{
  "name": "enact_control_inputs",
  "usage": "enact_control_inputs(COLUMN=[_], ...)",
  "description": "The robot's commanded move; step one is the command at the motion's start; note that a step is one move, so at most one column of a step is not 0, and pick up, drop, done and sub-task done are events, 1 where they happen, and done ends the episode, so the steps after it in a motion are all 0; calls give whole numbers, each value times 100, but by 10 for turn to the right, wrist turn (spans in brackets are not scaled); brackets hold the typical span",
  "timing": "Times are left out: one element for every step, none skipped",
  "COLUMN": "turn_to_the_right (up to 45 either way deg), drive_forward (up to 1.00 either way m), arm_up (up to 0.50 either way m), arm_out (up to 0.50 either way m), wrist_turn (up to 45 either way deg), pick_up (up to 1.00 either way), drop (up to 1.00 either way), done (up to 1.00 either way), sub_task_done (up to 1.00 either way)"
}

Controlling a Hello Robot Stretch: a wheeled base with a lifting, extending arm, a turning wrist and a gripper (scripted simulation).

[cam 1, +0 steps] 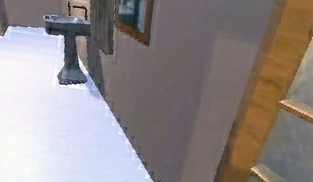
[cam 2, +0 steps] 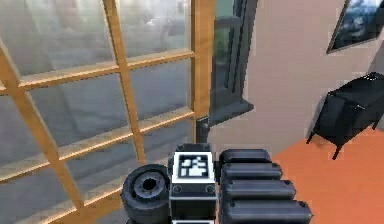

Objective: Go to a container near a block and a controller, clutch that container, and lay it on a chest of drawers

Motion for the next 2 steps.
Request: enact_control_inputs(turn_to_the_right=[-300, 0], drive_forward=[0, 60], arm_up=[0, 0], arm_out=[0, 0], wrist_turn=[0, 0], pick_up=[0, 0], drop=[0, 0], done=[0, 0], sub_task_done=[0, 0])
